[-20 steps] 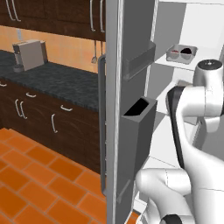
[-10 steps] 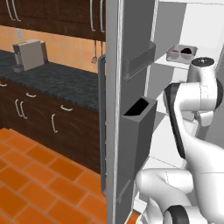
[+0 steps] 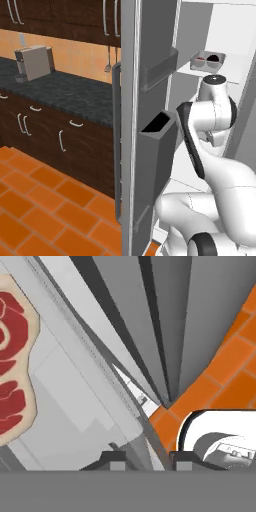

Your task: Take the meat container that has the steak and place it on the second highest rack of the freezer. Then take the vegetable container that has the tomato and avocado and place it on the highest rack of the freezer.

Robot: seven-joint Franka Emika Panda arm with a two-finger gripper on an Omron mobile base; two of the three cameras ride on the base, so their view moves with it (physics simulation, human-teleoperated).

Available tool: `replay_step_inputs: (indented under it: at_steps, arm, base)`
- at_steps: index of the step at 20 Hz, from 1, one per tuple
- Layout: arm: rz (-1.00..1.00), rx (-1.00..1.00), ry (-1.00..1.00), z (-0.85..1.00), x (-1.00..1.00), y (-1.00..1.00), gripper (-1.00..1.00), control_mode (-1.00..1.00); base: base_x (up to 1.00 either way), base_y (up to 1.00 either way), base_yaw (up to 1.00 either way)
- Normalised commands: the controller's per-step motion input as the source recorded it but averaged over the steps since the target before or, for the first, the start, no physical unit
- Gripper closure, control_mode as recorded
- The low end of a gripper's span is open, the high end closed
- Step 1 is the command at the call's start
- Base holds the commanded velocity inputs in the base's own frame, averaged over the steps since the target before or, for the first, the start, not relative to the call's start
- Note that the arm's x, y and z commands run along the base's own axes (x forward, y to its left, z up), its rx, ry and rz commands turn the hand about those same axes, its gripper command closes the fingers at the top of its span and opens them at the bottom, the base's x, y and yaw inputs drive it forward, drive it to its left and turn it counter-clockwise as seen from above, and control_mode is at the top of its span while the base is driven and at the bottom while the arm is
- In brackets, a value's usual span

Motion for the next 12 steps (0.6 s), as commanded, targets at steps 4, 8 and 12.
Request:
replay_step_inputs:
  at_steps: [4, 8, 12]
  arm:
    - [0.16, 0.02, 0.0, -0.02, 0.29, 0.16, 1.0, -1.0]
    - [0.14, 0.05, -0.02, 0.0, 0.09, -0.03, 1.0, -1.0]
    - [0.02, 0.0, -0.09, 0.0, 0.1, -0.38, 1.0, -1.0]
  base:
    - [0.0, 0.0, 0.0]
    - [0.0, 0.0, 0.0]
    - [0.0, 0.0, 0.0]
